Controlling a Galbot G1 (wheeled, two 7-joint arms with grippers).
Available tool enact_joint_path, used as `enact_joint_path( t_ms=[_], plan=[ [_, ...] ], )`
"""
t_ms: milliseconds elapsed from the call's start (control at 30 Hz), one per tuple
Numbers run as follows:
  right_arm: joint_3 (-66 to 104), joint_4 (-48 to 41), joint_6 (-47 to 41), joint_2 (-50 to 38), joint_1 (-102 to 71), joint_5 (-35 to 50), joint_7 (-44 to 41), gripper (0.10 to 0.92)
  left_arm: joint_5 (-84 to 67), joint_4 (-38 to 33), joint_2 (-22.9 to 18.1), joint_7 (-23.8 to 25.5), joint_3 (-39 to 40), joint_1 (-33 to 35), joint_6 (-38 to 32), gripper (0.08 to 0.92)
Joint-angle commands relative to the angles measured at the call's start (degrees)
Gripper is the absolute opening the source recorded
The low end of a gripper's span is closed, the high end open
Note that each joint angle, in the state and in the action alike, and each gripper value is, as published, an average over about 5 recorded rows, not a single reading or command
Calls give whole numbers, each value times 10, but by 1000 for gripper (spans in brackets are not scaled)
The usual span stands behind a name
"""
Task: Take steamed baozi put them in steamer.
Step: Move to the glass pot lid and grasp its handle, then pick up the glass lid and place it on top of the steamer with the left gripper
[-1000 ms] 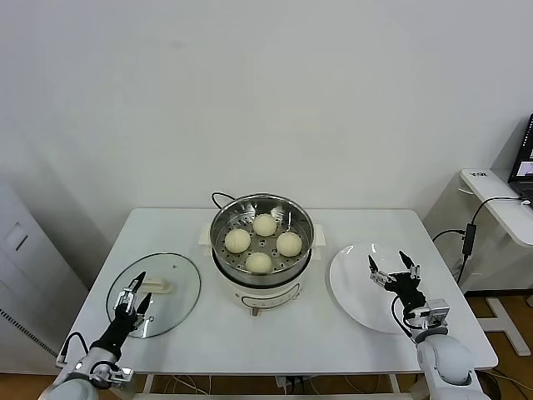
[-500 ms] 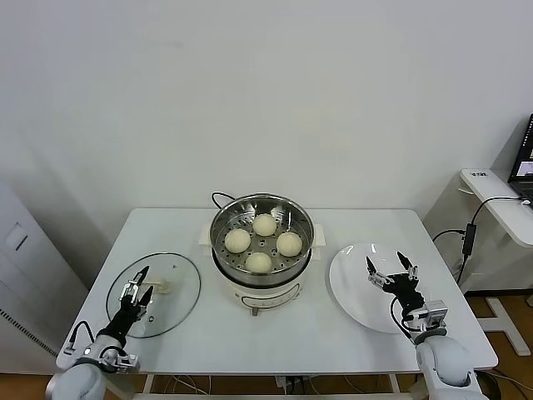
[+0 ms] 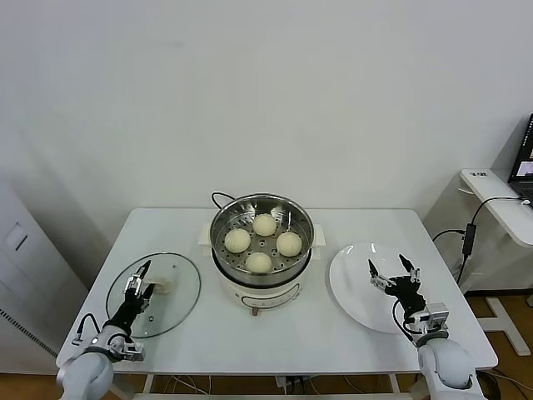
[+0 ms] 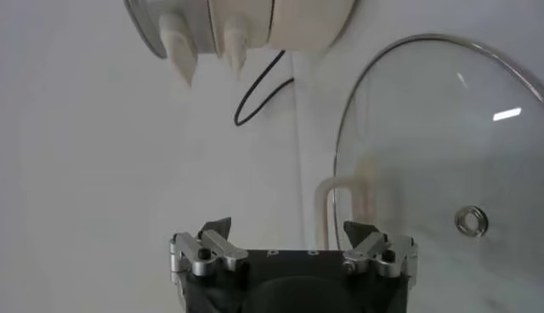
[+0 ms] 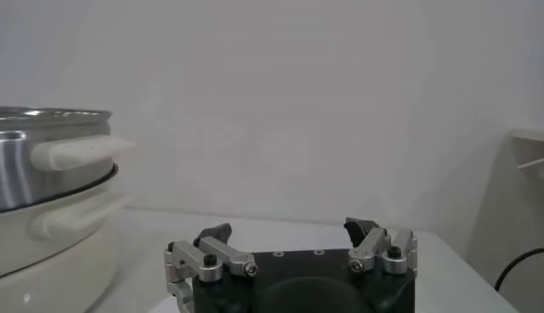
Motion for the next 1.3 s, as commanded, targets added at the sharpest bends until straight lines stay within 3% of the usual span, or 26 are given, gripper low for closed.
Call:
enact_joint_path(
  t_ms=[33,467,833,933,1300],
  plan=[
    [2,1,0,0,-5,-1,-4,823,-3,29,-5,-2,1,-31,4,806],
    [2,2,0,0,-3,-7,-6,823,-53,-32,-1,24,1,5,5,458],
    [-4,11,-3,0,5,-8,-5,823,-139,-177,56,80,-18,49,80,149],
    [-3,15,-4,-2,7,-6,-6,823,-162,-212,74,97,-20,52,110,116],
    [4,23,-8,-7,3,-5,-11,823,-222,-307,150,180,31,-4,230,116]
  ],
)
